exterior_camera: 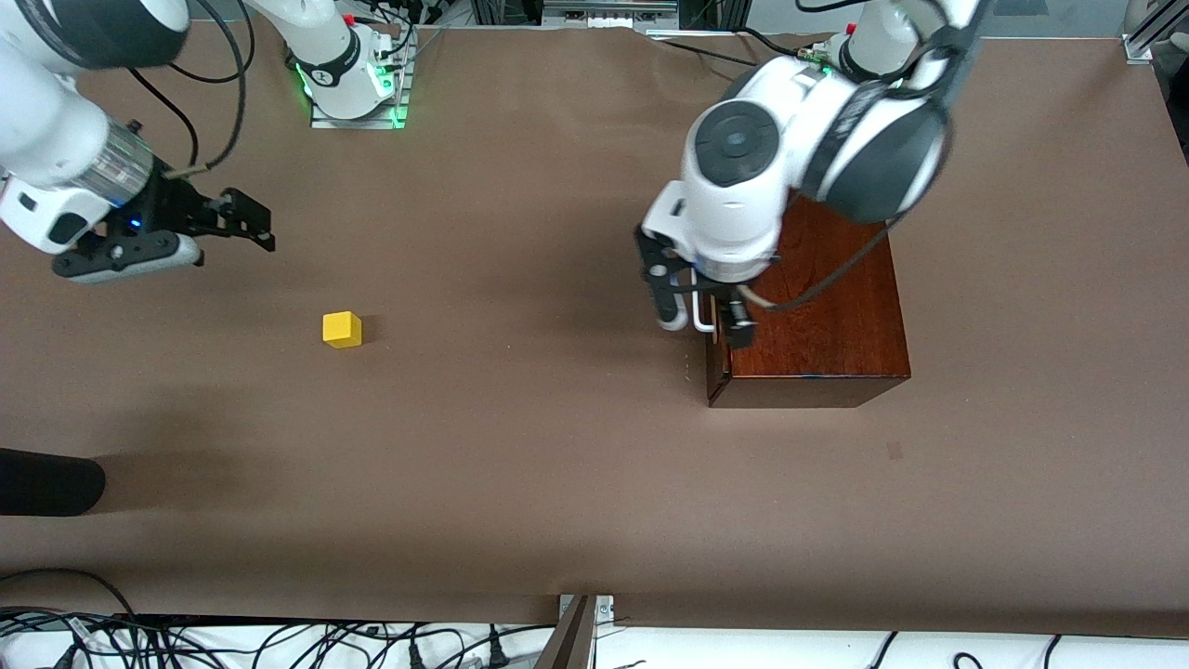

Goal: Open drawer, take yellow block, close drawer

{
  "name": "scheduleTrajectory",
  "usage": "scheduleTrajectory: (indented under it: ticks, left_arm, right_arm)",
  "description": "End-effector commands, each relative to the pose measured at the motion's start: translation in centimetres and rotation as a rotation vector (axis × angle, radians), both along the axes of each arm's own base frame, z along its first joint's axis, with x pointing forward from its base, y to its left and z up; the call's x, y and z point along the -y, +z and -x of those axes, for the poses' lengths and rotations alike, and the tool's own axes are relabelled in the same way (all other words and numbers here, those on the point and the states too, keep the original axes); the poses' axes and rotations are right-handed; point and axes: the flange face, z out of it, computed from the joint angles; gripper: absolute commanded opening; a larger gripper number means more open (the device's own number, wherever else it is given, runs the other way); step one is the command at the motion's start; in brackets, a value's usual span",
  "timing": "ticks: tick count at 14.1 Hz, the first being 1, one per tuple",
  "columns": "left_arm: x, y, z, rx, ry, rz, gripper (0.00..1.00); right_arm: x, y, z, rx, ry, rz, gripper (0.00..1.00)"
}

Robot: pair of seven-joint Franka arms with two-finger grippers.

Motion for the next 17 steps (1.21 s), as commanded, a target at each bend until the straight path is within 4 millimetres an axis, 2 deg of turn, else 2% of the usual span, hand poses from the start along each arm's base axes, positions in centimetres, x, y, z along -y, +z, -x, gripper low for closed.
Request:
scheduleTrajectory:
  ticks: [1,3,4,6,8,10,12,14,16,17]
  left_arm:
    - [-8.6,6.2,-3.3,0.038,0.170,0.006,1.00]
    - [-15.6,9.0,-4.9,0.030,0.319,0.100,1.00]
    - [-18.4,10.9,-4.3,0.036,0.419,0.148,1.00]
    - [-22.4,11.1,-1.6,0.012,0.647,0.149,1.00]
    - [-23.2,11.0,0.3,0.060,0.904,0.137,1.00]
    - [-25.5,11.0,1.4,0.131,1.126,0.179,1.00]
    - [-26.6,11.2,3.8,0.204,1.145,0.218,1.00]
    - [-28.4,11.6,5.2,0.199,1.180,0.206,1.00]
    - [-30.5,10.6,5.3,0.179,1.216,0.183,1.00]
    - [-30.5,10.0,5.2,0.169,1.215,0.176,1.00]
  right_arm:
    - [0.3,3.2,-0.6,-0.005,0.012,0.035,1.00]
    - [0.1,3.5,-1.0,-0.010,0.017,0.043,1.00]
    - [0.1,3.3,-1.0,-0.015,0.017,0.044,1.00]
    - [0.0,2.7,-1.4,-0.021,0.028,0.046,1.00]
    - [-0.2,2.3,-1.7,-0.023,0.049,0.047,1.00]
    - [-0.2,2.0,-1.8,-0.031,0.046,0.045,1.00]
    - [-0.3,1.9,-1.8,-0.032,0.049,0.047,1.00]
    - [-0.5,1.9,-1.8,-0.032,0.048,0.050,1.00]
    - [-0.5,1.9,-1.8,-0.031,0.054,0.058,1.00]
    - [-0.3,1.9,-1.8,-0.029,0.060,0.071,1.00]
